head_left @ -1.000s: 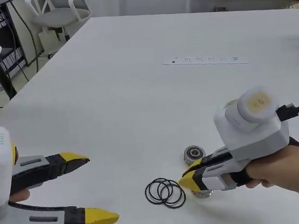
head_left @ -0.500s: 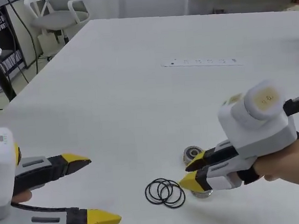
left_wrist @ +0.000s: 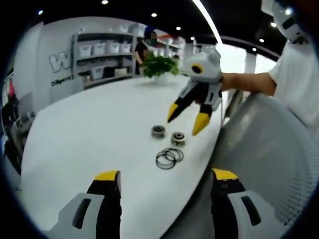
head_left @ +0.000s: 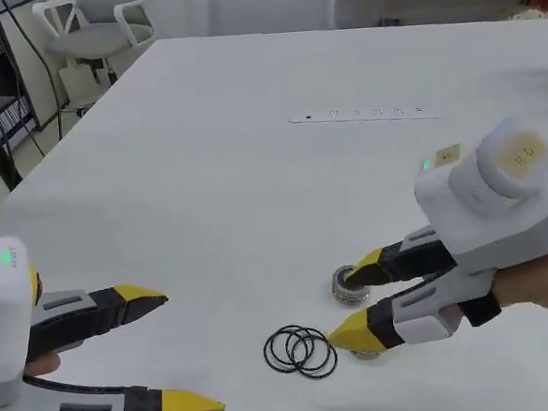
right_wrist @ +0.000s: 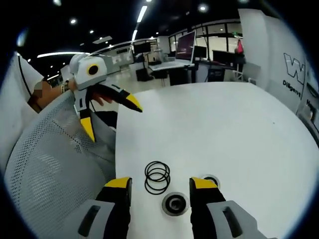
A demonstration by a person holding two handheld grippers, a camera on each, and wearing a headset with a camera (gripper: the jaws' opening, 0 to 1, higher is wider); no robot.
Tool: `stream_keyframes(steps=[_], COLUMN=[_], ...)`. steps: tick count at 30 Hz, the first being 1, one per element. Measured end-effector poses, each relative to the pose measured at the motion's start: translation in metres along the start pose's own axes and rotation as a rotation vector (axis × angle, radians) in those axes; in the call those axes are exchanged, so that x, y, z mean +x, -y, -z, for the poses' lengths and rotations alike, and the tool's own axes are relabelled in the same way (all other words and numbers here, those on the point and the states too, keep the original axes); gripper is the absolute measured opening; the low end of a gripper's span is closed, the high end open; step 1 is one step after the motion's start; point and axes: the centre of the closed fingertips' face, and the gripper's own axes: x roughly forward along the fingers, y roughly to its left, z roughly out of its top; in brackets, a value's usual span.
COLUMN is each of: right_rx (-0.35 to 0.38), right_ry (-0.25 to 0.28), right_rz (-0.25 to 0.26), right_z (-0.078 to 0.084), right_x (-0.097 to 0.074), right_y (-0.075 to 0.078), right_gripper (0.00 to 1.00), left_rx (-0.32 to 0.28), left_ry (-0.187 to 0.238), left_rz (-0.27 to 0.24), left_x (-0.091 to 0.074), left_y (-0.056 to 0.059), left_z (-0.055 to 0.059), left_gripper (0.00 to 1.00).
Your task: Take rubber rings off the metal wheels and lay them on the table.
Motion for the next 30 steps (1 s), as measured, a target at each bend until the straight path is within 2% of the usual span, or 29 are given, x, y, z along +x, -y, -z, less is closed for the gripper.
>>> stream_keyframes(steps=[6, 11, 15, 18, 24, 30], right_rx=[-0.039, -0.065, -0.061, -0.041, 0.046, 0.074], right_ry=[-0.004, 0.015, 0.038, 0.079, 0.192, 0.221], right_rz=[-0.022, -0.021, -0.006, 0.026, 0.080, 0.099], right_z=[0.002, 0.002, 0.002, 0.002, -0.001, 0.010], right_x=[-0.007, -0.017, -0.030, -0.044, -0.071, -0.086], right_y=[-0.015, -0.020, -0.020, -0.015, -0.007, -0.006], right_gripper=[0.55, 0.64, 0.71, 0.74, 0.81, 0.89], left_rx=[-0.002, -0.011, -0.002, 0.009, 0.011, 0.012], left_ry=[0.007, 0.020, 0.005, -0.010, -0.006, 0.002], left_rz=[0.009, 0.005, 0.006, 0.007, -0.007, -0.031], left_x=[0.001, 0.001, 0.000, -0.001, -0.008, -0.016], left_y=[0.001, 0.000, -0.001, -0.001, -0.006, -0.009], left_z=[-0.002, -0.004, -0.002, -0.001, -0.004, -0.006], left_gripper=[0.76, 0.82, 0.85, 0.87, 0.90, 0.91])
